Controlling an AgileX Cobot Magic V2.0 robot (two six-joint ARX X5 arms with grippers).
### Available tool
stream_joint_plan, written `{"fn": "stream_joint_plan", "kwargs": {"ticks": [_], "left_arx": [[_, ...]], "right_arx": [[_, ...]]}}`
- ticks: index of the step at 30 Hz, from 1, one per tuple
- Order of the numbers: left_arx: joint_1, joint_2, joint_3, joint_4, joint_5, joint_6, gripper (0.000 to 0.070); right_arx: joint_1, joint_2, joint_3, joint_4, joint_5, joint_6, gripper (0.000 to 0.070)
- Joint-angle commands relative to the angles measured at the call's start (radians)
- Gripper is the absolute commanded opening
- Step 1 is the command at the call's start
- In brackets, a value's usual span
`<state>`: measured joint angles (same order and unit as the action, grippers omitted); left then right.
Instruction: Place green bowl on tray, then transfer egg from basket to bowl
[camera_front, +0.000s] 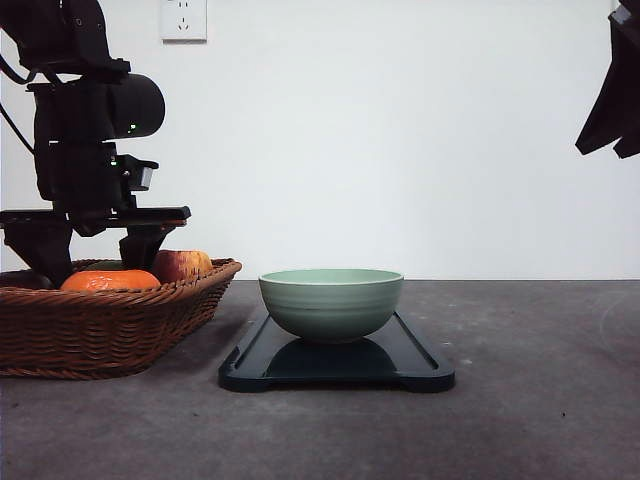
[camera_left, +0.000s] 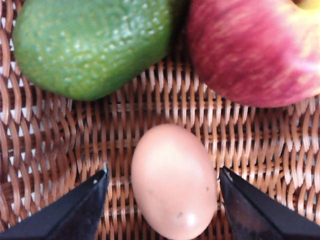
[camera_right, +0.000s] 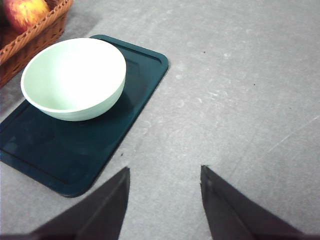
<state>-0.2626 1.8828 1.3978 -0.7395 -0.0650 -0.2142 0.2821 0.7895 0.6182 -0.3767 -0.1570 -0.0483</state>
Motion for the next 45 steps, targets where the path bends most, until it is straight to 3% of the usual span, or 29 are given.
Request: {"fn": "stream_joint_plan", "kwargs": {"ticks": [1, 10, 14, 18, 21, 31, 41, 45], "left_arx": [[-0.003, 0.016, 0.022, 0.013, -0.004, -0.008, 0.043], [-0.003, 0.016, 0.022, 0.01, -0.003, -0.008, 0.0414], [-0.003, 0.016, 0.022, 0.002, -0.003, -0.008, 0.0293], [-0.003, 0.016, 0.022, 0.003, -0.003, -0.008, 0.0287], [-0.003, 0.016, 0.022, 0.003, -0.003, -0.008, 0.0218], [-0.004, -0.002, 0.023, -0.01, -0.003, 0.005, 0.0224], [-0.009, -0.143, 0.023, -0.084, -0.002, 0.054, 0.0228], [-0.015, -0.206, 0.025, -0.097, 0.061, 0.056, 0.0228]], "right_arx": [[0.003, 0.006, 0.002, 0.01, 0.001, -0.006, 0.0278], [0.003, 0.006, 0.002, 0.01, 0.001, -0.006, 0.0278], [0.003, 0.006, 0.002, 0.01, 0.001, -0.006, 0.0278], [0.003, 0.006, 0.002, 0.01, 0.001, -0.006, 0.0278], [0.003, 0.006, 0.002, 0.01, 0.001, -0.006, 0.0278], [0.003, 0.006, 0.002, 0.01, 0.001, -0.006, 0.0278], [0.003, 0.006, 0.002, 0.01, 0.001, -0.006, 0.0278], [0.003, 0.006, 0.002, 0.011, 0.001, -0.006, 0.0278]]}}
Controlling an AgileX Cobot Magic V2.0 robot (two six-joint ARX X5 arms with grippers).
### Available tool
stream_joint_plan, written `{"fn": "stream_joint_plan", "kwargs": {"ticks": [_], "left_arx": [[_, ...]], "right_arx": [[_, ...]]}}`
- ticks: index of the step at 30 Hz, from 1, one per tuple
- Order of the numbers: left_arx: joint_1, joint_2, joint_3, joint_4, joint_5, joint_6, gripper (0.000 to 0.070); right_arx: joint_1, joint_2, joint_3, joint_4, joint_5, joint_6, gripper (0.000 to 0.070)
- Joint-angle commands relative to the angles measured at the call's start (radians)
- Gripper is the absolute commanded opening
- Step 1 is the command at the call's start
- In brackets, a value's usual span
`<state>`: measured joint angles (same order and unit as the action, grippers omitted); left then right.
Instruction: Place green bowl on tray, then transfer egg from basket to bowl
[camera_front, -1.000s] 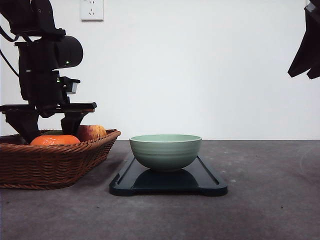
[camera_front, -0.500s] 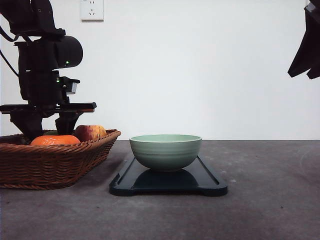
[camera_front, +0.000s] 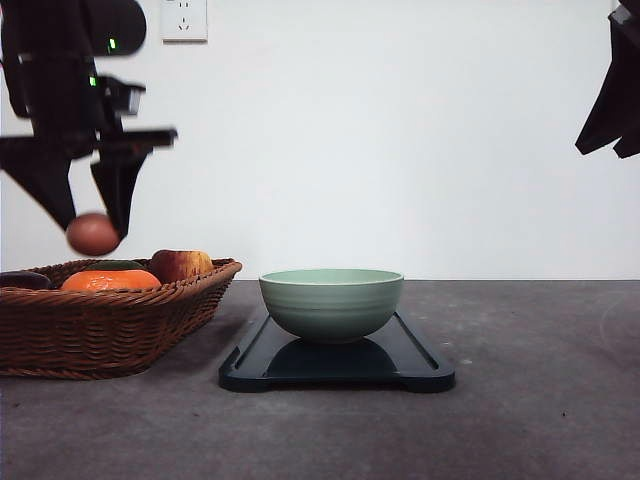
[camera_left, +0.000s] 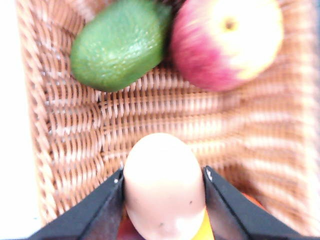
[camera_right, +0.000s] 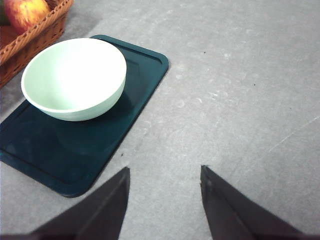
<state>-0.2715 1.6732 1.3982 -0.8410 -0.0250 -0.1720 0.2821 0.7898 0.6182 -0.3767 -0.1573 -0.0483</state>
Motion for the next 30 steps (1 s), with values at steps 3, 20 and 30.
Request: {"fn": "stream_joint_plan", "kwargs": {"ticks": [3, 20, 30], "left_arx": [[-0.014, -0.031, 0.03, 0.033, 0.154, 0.01, 0.0228], [-0.28, -0.019, 0.031, 0.398, 0.098, -0.049, 0.0228], [-0.389, 0.085, 0.031, 0.507, -0.036, -0.001, 0.0228]], "right_arx": [[0.003, 0.006, 0.002, 0.011, 0.001, -0.006, 0.0278], [0.003, 0.006, 0.002, 0.014, 0.001, -0.005, 0.0278], [0.003, 0.006, 0.002, 0.013, 0.001, -0.005, 0.0278]]}}
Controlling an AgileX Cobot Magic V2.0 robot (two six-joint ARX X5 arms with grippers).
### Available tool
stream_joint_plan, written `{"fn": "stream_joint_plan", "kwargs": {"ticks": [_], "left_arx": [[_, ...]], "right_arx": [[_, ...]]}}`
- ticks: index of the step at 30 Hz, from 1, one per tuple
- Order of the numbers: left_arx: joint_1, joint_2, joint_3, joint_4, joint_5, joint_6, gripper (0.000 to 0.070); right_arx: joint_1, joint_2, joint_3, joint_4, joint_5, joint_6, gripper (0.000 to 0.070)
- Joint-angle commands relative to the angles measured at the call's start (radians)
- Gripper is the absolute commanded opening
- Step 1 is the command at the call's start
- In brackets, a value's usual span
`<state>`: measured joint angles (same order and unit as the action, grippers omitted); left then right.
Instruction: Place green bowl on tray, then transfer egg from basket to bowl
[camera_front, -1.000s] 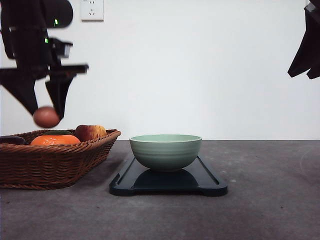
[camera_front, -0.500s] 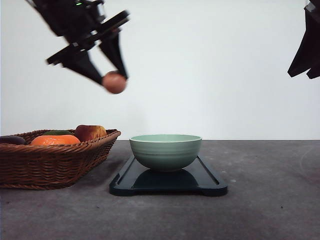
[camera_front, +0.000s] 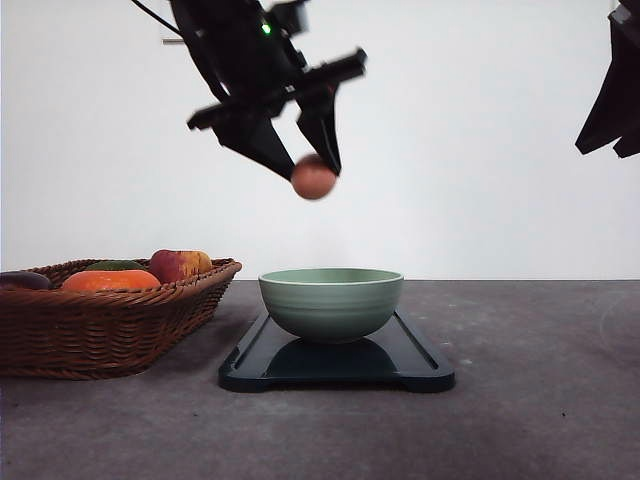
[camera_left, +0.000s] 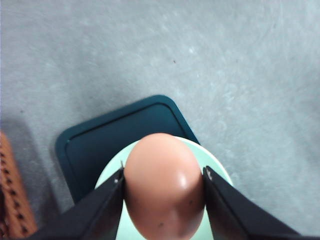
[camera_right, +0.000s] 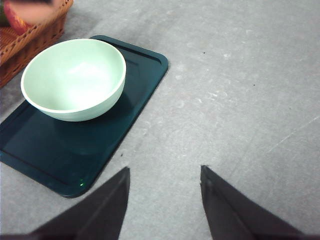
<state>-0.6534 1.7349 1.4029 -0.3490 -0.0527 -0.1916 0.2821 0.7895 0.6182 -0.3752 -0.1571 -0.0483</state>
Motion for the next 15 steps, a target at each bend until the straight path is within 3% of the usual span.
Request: {"fn": "stream_joint_plan", "kwargs": {"ticks": [1, 15], "left_arx": [[-0.011, 0.036, 0.026, 0.022, -0.013, 0.019, 0.0228], [-0.028, 0.183, 0.026, 0.044, -0.018, 0.022, 0.0228]], "right_arx": [[0.003, 0.006, 0.002, 0.011, 0.0, -0.005, 0.0278], [0.003, 0.006, 0.002, 0.008, 0.0, -0.005, 0.0278]]}}
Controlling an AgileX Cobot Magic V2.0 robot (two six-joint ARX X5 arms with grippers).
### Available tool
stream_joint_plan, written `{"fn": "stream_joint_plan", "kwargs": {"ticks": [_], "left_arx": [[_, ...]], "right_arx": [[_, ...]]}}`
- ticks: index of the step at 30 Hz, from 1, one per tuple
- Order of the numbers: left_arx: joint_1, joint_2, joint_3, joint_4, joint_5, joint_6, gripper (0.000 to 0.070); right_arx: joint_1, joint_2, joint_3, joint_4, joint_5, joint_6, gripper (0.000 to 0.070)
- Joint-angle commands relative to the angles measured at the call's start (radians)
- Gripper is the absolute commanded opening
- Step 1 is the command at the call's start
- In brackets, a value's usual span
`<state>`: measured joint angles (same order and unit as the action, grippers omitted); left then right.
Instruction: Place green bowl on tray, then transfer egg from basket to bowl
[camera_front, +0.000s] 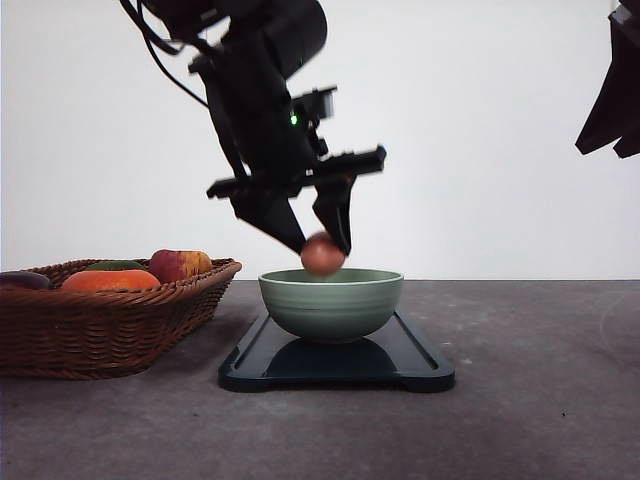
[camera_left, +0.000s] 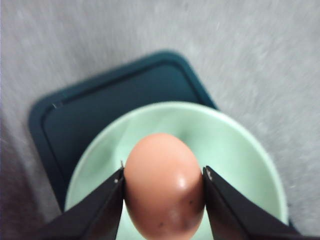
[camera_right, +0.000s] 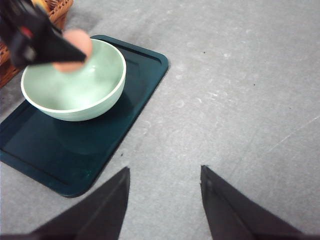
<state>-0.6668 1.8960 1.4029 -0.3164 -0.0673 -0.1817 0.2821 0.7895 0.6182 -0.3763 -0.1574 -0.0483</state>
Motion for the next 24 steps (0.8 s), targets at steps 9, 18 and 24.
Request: {"fn": "stream_joint_plan", "kwargs": {"ticks": [9, 18, 24], "left_arx": [[-0.027, 0.089, 0.026, 0.025, -0.003, 0.042, 0.0229], [-0.038, 0.129, 0.026, 0.018, -0.003, 0.043, 0.0274], [-0.042, 0.128, 0.033, 0.018, -0.003, 0.042, 0.0323]], "right_arx": [[0.003, 0.006, 0.002, 0.009, 0.001, -0.005, 0.0278], [0.003, 0.006, 0.002, 0.008, 0.001, -0.005, 0.0278], [0.003, 0.006, 0.002, 0.008, 0.001, -0.005, 0.0278]]}}
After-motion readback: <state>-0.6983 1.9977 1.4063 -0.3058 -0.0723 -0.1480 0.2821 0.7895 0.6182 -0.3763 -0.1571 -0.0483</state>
